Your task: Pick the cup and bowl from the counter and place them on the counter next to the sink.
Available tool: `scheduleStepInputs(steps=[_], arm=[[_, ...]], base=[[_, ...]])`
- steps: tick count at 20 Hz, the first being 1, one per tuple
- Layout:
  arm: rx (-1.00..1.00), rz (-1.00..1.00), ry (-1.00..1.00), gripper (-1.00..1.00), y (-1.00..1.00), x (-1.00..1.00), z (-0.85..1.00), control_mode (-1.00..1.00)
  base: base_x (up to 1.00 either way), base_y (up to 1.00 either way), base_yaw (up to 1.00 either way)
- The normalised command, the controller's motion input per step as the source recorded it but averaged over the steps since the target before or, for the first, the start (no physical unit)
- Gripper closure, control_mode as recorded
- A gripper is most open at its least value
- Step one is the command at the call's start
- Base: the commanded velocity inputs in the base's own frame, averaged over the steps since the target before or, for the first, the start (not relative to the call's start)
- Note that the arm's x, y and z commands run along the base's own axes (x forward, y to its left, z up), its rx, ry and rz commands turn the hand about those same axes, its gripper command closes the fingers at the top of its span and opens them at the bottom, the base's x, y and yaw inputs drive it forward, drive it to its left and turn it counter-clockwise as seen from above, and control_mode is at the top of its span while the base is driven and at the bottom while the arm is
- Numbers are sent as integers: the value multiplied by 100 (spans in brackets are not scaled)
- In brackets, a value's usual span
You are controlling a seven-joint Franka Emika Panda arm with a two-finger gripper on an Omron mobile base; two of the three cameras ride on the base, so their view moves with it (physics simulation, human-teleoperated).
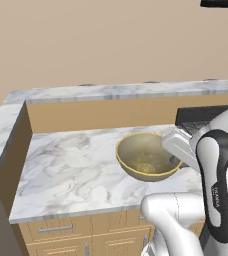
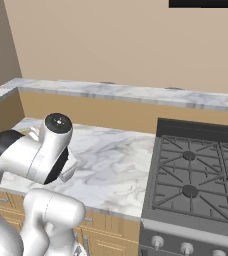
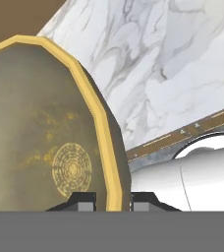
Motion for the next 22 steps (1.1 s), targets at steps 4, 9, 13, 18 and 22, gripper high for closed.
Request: scheduleStepInputs(steps=[4, 9, 13, 18, 22], arm=[[0, 0, 0, 100, 0, 0, 0, -100], [0, 0, 0, 100, 0, 0, 0, -100], [0, 0, 0, 100, 0, 0, 0, 100], [0, 0, 0, 100, 0, 0, 0, 100], [0, 0, 0, 100, 0, 0, 0, 100]], base=[[0, 0, 0], [0, 0, 0], [0, 0, 0], [-50, -1, 0], [-100, -28, -17]])
